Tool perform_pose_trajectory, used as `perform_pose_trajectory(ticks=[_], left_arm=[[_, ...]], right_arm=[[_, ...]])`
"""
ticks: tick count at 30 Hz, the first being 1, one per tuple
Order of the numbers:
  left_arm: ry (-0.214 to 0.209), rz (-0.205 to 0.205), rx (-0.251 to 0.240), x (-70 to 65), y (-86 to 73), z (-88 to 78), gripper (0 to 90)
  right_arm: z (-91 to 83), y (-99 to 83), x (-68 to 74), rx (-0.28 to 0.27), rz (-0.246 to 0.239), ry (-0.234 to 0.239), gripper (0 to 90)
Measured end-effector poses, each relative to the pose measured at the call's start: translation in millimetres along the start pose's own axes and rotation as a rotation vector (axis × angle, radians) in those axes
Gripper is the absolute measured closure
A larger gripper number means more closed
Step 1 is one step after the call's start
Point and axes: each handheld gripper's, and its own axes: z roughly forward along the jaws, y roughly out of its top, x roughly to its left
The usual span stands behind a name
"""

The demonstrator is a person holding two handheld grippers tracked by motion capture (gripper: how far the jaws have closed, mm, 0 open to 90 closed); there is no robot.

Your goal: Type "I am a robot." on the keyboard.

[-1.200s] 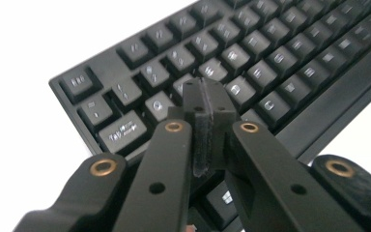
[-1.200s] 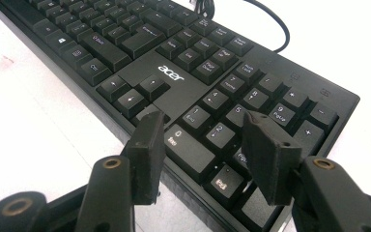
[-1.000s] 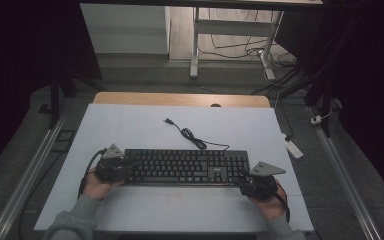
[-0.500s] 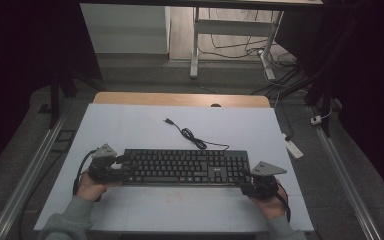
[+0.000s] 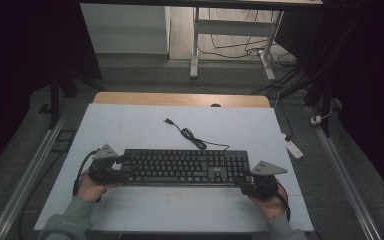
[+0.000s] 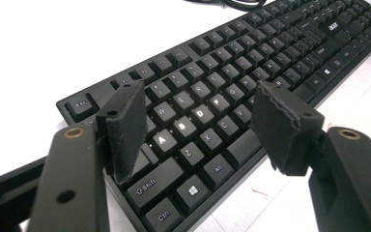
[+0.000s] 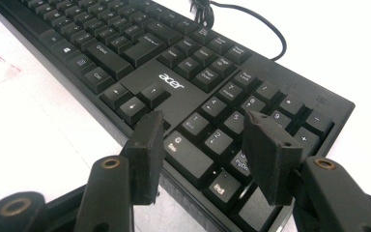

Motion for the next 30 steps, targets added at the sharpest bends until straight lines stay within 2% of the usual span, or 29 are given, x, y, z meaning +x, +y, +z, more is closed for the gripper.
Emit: perform_pose_trajectory(ticks=[9,16,20,26,30], left_arm=[[-0.007,0.009,0.014,-0.3,1.0,5.6,37.3],[-0.006,0.019,0.019,-3.0,0.6,6.2,37.5],[-0.004,0.023,0.023,-3.5,0.6,6.8,37.3],[-0.003,0.024,0.026,-3.8,0.2,6.7,37.3],[-0.004,0.026,0.028,-5.2,0.1,7.5,37.1]], right_arm=[[-2.2,1.3,3.1,-0.009,0.006,0.007,50.0],[-4.2,7.8,3.2,-0.050,0.027,0.030,49.8],[-5.9,10.8,4.1,-0.056,0.029,0.034,49.8],[-2.1,21.6,9.9,-0.068,0.029,0.079,51.2],[3.8,29.7,17.0,-0.064,0.012,0.097,56.5]])
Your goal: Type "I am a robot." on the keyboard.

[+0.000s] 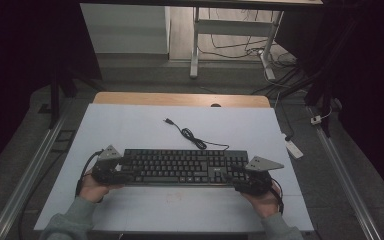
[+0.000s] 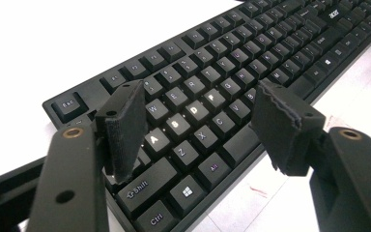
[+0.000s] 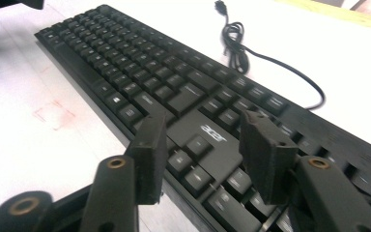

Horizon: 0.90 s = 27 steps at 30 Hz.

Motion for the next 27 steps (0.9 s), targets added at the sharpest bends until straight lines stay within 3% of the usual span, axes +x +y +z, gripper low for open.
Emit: perform_pose_trajectory(ticks=[11,27], left_arm=[[-0.001,0.003,0.004,-1.6,-1.2,1.1,37.0],[0.001,0.006,0.008,-2.1,-2.0,2.2,36.8]], right_arm=[[23.3,13.7,13.4,0.055,-0.042,0.109,89.4],[79.1,34.8,48.2,0.113,-0.111,0.204,89.5]])
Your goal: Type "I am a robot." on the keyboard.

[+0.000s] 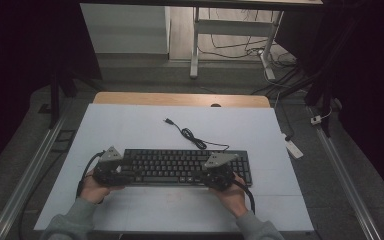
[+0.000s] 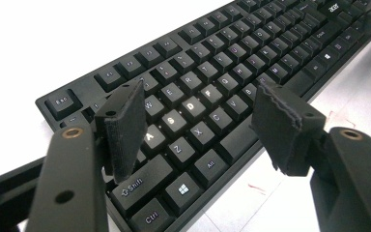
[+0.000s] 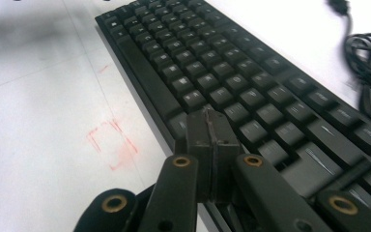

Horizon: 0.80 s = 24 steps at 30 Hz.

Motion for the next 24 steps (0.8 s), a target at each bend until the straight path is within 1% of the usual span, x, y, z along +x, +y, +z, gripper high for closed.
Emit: perform_pose_trajectory(ticks=[3,6,10,13,18,19,22,24], left_arm=[[0.001,0.001,0.001,-0.2,0.1,-0.1,36.7],[0.001,0.001,0.000,-0.2,0.0,-0.3,36.7],[0.002,0.001,-0.001,0.3,-0.3,-0.9,36.6],[0.003,-0.002,-0.004,0.6,-0.4,-1.5,36.6],[0.003,0.000,-0.004,0.4,-0.4,-1.3,36.5],[0.002,0.000,-0.004,0.4,-0.4,-1.2,36.5],[0.002,-0.001,-0.003,0.5,-0.3,-1.1,36.4],[0.002,-0.001,-0.003,0.5,-0.3,-1.1,36.4]], right_arm=[[11.7,7.9,1.5,-0.001,-0.002,0.008,89.5],[24.3,15.4,3.8,0.011,-0.013,0.018,89.5],[38.6,21.6,6.2,0.028,-0.019,0.025,89.5],[47.8,24.6,7.2,0.030,-0.013,0.029,89.5],[58.5,27.7,8.3,0.049,-0.030,0.029,89.5],[59.4,28.1,8.3,0.047,-0.022,0.030,89.5],[63.2,28.8,8.1,0.042,-0.020,0.030,89.4],[65.9,29.2,8.2,0.051,-0.026,0.025,89.5]])
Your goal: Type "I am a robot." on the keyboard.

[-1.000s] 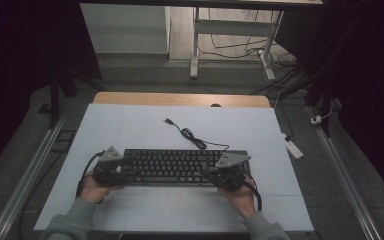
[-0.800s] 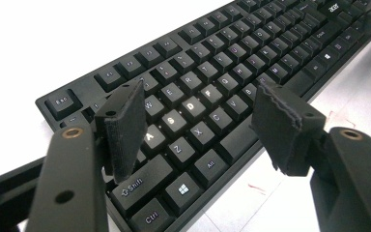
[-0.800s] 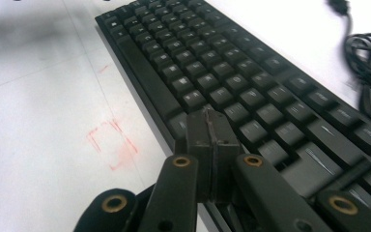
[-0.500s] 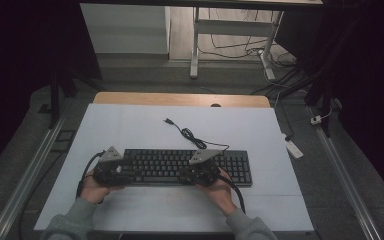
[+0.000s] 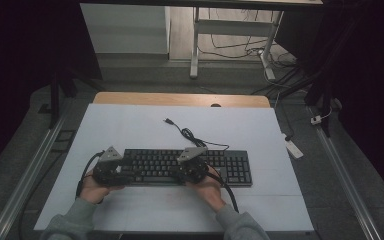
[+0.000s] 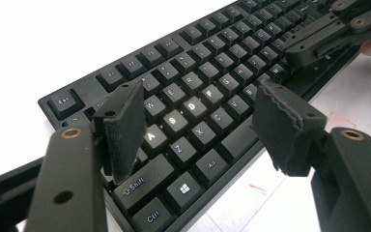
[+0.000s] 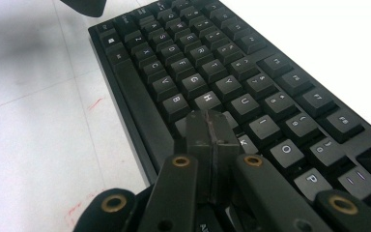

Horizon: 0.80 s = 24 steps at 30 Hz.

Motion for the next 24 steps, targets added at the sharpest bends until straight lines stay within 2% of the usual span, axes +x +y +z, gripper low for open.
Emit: perform_pose_trajectory(ticks=[14,16,18,24], left_arm=[[0.002,0.000,0.003,-0.5,-0.4,1.1,35.9],[0.002,0.001,0.004,-1.2,-0.5,1.5,35.7],[0.003,0.002,0.001,-1.0,-0.4,0.9,35.7],[0.007,-0.003,0.003,0.0,-1.1,1.4,35.5]], right_arm=[[10.1,-2.1,-0.9,0.032,0.006,-0.024,89.7],[10.4,-2.3,-1.1,0.019,0.013,-0.020,89.6],[7.7,-1.1,-0.2,0.009,0.003,-0.027,89.6],[-14.9,-1.5,-2.5,-0.044,0.025,-0.045,89.6]])
